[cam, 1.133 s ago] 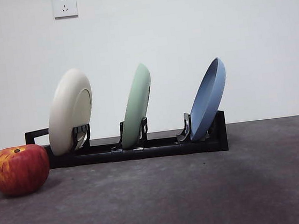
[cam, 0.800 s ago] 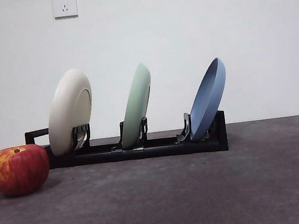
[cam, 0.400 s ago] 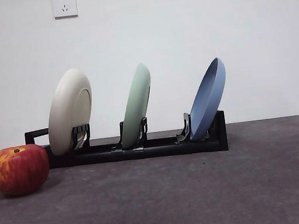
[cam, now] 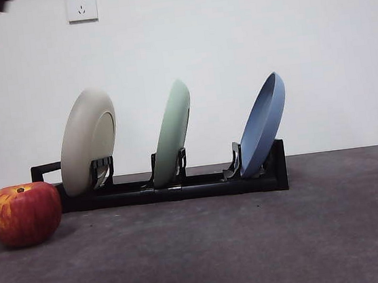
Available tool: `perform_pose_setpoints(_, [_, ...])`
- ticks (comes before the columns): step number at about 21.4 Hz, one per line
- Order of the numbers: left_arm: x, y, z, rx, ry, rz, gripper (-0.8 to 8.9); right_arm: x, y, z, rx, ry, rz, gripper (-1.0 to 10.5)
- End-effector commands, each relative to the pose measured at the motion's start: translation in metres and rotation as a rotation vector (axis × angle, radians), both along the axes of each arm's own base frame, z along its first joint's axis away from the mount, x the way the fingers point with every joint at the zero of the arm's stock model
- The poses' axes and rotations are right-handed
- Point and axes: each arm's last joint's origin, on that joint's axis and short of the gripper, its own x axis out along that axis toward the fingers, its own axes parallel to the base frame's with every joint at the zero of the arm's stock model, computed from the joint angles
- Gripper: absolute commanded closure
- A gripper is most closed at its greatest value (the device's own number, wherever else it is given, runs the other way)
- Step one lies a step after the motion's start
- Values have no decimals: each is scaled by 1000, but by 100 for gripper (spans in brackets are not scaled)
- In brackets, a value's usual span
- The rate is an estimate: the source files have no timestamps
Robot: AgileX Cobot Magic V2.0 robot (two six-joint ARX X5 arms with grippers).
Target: Take the blue plate from the plate rack,put the plate on the table,take the apple from the table,put the apple in the plate
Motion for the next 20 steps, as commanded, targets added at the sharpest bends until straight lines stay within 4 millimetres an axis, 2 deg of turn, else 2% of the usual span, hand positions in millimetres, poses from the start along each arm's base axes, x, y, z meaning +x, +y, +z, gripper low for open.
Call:
perform_pose_setpoints(1, [22, -33, 8, 5, 2, -87, 819, 7, 0, -2, -18, -2, 28, 948])
perform_pose_setpoints(6, [68, -101, 21, 44, -16, -182, 819, 20, 0, -8, -31, 18, 48, 948])
perform_pose_setpoints(10, [93, -142, 20, 66, -57, -178, 819, 22, 0, -9, -43, 20, 65, 948])
perform_pose_setpoints(15, [110, -181, -15, 127, -36, -166, 819, 22, 0, -10, -44, 24, 66, 948])
perform_pose_setpoints(18, [111, -205, -41, 222, -51, -142, 818, 22, 0, -10, -45, 28, 68, 948])
perform_pose_setpoints(20, [110, -217, -52, 294, -81, -96, 797, 22, 0, -10, -45, 29, 68, 948])
